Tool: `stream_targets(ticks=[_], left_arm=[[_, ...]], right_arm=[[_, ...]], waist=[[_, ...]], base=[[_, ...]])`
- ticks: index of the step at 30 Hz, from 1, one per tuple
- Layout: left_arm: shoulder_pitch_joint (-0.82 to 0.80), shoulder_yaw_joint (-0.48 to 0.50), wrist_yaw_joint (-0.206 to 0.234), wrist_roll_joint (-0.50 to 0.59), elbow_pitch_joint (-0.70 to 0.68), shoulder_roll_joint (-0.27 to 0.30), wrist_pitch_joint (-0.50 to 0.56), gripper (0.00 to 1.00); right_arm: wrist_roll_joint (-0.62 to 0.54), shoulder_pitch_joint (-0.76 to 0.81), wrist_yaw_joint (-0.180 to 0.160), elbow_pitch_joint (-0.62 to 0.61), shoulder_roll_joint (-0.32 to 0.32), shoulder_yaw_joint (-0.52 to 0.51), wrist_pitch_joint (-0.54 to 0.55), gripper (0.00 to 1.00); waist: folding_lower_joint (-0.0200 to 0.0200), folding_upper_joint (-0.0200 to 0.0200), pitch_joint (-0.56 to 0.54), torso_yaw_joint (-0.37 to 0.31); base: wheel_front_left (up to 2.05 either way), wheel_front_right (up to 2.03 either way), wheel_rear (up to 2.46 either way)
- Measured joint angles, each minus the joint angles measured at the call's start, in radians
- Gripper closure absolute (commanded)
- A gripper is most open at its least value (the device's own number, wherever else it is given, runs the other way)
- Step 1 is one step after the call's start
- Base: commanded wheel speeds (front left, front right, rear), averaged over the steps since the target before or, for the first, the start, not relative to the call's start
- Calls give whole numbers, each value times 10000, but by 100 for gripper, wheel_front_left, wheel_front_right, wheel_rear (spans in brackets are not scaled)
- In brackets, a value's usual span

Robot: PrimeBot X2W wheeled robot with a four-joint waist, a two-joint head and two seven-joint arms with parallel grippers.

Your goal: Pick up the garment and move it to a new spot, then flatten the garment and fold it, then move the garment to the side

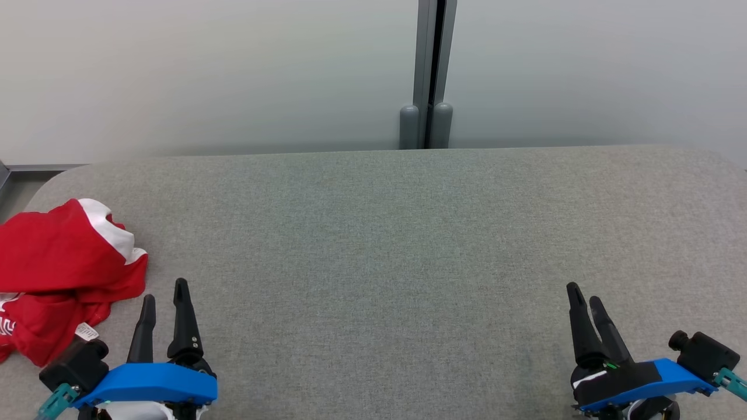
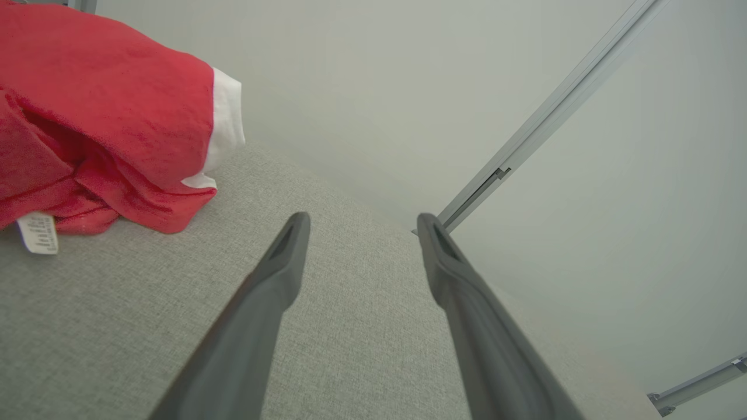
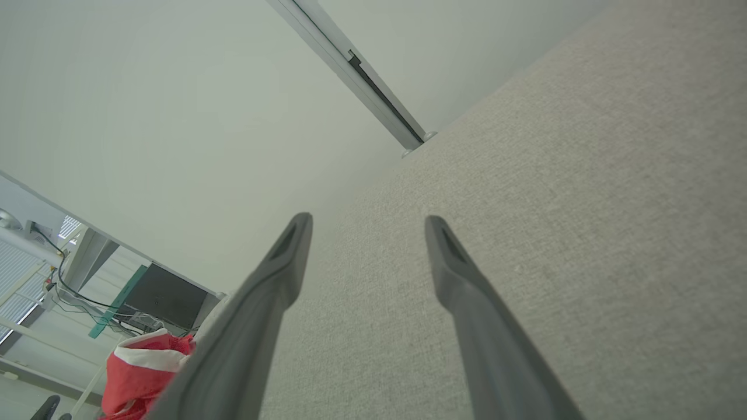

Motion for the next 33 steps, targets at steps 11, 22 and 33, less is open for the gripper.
stream_targets(ticks=[11,22,33], left_arm=[[0,-77,224,1448,416,15,-301,0],[-2,-178,234,2539,585,38,-571,0],[-3,-197,203,3528,830,58,-807,0]], right_arm=[[-1233,5,10,150,-10,144,-301,0],[-2462,9,12,307,-19,157,-570,0],[-3616,7,12,539,-27,140,-800,0]], waist=[[0,0,-15,23],[0,0,-9,46],[-1,0,-14,59]], base=[[0,0,0],[0,0,0],[0,0,0]])
